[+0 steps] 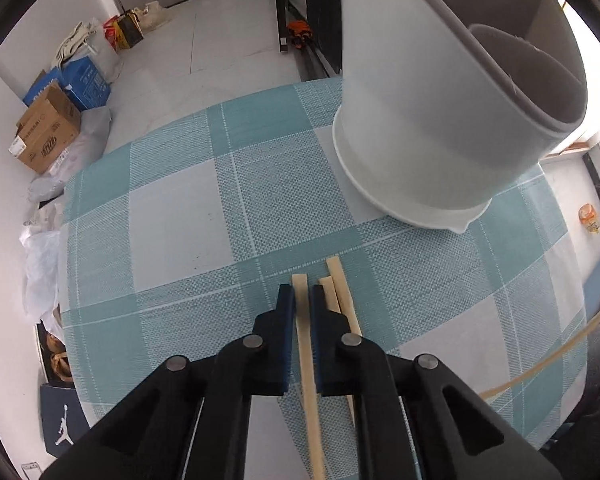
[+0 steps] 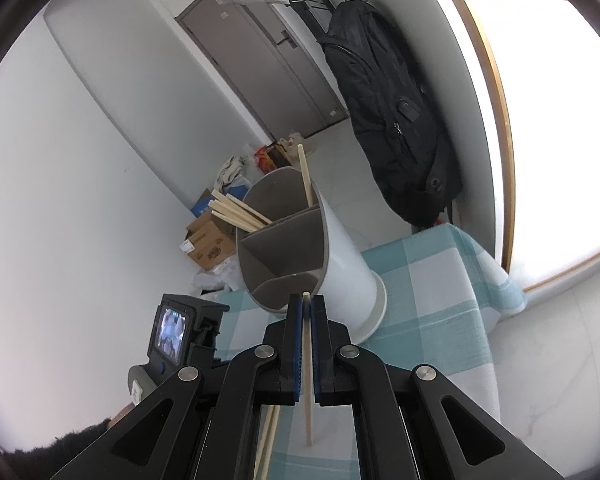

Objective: Organize utensils
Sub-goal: 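Grasp a chopstick with the left gripper while the right gripper holds its chopstick raised, then carry the chopsticks in both grippers up over the white holder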

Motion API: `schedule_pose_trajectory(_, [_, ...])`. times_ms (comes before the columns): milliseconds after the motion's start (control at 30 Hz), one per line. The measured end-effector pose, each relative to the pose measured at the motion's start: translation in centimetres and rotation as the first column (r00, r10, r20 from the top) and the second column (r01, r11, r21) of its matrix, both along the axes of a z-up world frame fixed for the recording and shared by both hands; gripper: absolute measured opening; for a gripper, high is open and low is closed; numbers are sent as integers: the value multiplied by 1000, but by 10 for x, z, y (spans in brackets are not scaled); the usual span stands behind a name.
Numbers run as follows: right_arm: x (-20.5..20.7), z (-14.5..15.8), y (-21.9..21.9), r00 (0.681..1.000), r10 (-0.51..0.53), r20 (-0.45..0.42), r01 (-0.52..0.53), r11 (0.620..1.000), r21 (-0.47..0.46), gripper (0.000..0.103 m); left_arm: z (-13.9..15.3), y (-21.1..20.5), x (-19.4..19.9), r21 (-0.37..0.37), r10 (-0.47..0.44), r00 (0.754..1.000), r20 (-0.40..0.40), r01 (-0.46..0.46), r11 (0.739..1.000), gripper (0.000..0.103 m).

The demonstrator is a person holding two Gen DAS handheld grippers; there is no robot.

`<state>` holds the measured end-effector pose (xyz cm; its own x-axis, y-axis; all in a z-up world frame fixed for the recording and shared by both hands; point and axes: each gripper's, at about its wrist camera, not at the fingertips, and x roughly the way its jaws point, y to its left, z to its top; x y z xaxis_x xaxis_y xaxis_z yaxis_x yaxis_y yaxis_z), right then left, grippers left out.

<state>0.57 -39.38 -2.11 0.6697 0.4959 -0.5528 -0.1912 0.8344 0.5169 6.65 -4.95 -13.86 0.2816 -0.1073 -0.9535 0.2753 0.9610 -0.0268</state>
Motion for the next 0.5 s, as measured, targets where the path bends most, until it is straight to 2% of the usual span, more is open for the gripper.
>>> schedule_pose_trajectory(167, [0,-1,-1,1000,-11,-4,11,1000,-1,3,1,11,-2,-104,55,999,-2,-55,993,3])
schedule_pose_trajectory(233, [-1,-1,-1,1000,-14,1,14,1000,-7,3,10,13,-6,-121,98,994,48,-92,988,3])
schedule_pose_trajectory(333, [-4,2,1,1000,-14,21,15,1000,-17,3,31,23,-21,-188,160,976,147,-131,973,3])
schedule_pose_trajectory(500, [-13,7,7,998,2,64,-1,1000,-26,3,70,31,-55,-227,201,927,317,-131,965,3])
